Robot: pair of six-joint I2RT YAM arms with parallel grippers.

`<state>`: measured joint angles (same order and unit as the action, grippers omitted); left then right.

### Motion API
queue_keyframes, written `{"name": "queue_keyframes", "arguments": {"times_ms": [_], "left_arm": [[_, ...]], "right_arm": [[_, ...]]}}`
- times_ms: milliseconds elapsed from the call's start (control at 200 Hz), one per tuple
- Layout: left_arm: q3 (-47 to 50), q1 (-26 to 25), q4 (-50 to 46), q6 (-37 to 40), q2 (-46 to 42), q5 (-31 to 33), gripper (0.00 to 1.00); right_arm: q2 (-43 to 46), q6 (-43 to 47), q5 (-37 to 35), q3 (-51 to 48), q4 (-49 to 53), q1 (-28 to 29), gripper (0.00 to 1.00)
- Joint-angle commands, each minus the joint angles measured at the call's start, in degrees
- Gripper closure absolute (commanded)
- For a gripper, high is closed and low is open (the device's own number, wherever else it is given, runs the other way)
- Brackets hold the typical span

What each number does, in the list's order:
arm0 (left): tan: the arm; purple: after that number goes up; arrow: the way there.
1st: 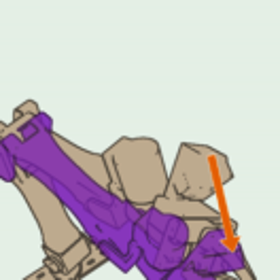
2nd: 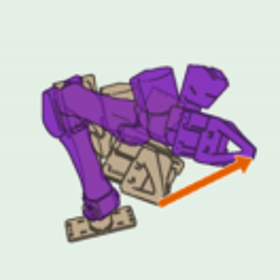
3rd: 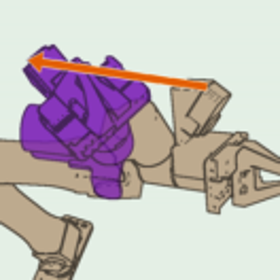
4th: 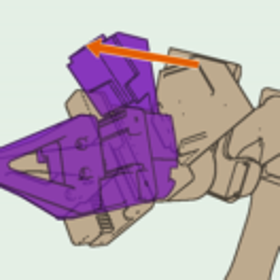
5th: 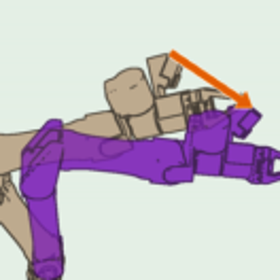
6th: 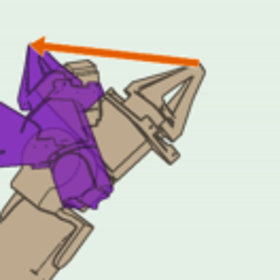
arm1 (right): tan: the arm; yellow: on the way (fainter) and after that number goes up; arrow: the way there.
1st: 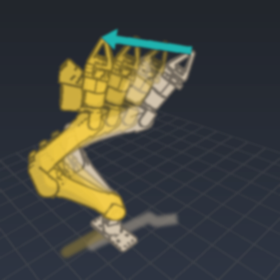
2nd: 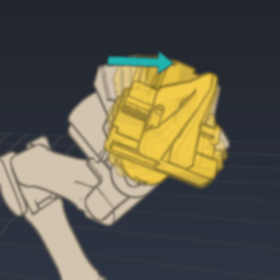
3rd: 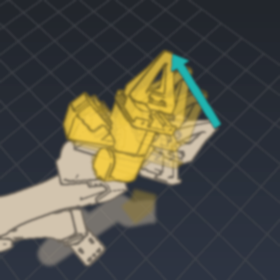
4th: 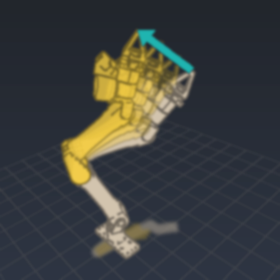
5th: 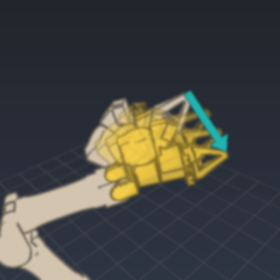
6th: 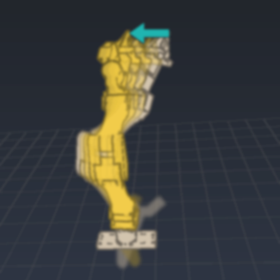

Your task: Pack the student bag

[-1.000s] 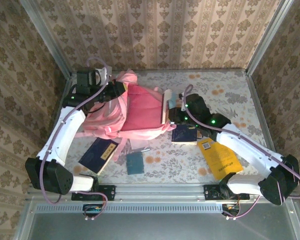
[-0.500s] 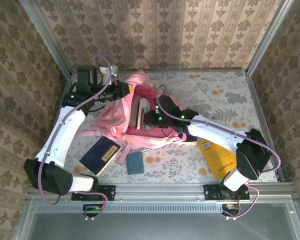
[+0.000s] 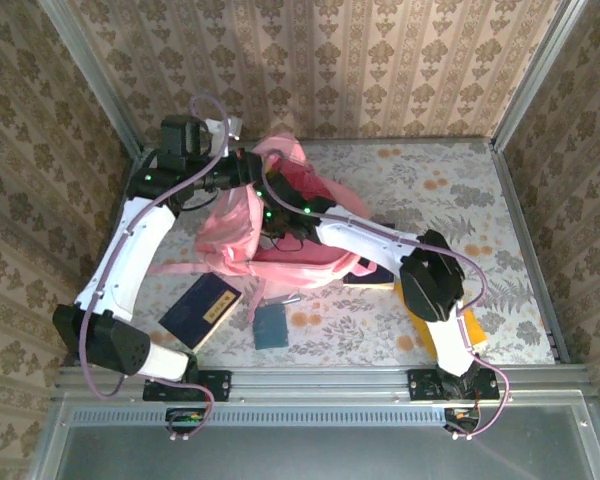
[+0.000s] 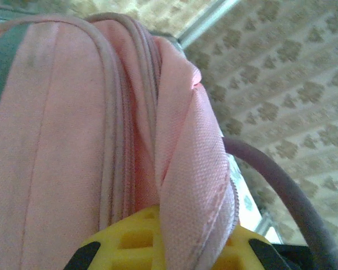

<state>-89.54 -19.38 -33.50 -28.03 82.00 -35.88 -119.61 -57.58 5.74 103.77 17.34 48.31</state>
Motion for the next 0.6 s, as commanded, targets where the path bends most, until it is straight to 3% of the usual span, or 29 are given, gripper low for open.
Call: {"name": "queue_keyframes", "arguments": {"times_ms": [0,75,165,370,595], "left_arm": [[-5.9,-4.3,6.9,1.3,-1.2,-10.5,1.0],[-6.4,-3.7,5.8,2.5,-0.6,-9.9,1.0],[-5.3,-1.6,6.2,2.3,-0.8,-9.9,1.0],[-1.8,5.1,6.8,1.3,-3.4,-6.1,1.0],[4.1,9.9,9.6,-0.8,-5.5,-2.2,1.0]], "right_arm": [[-9.6,1.4,2.3,6.4,-0.5,2.6,0.37],[-11.1,4.0,4.8,7.1,-4.8,3.0,0.16],[-8.7,7.9,7.0,3.8,-11.9,3.2,0.02],[1.6,13.4,10.2,-8.7,-25.1,2.5,0.0],[13.8,25.1,4.5,-16.8,-20.1,2.4,0.01]]}}
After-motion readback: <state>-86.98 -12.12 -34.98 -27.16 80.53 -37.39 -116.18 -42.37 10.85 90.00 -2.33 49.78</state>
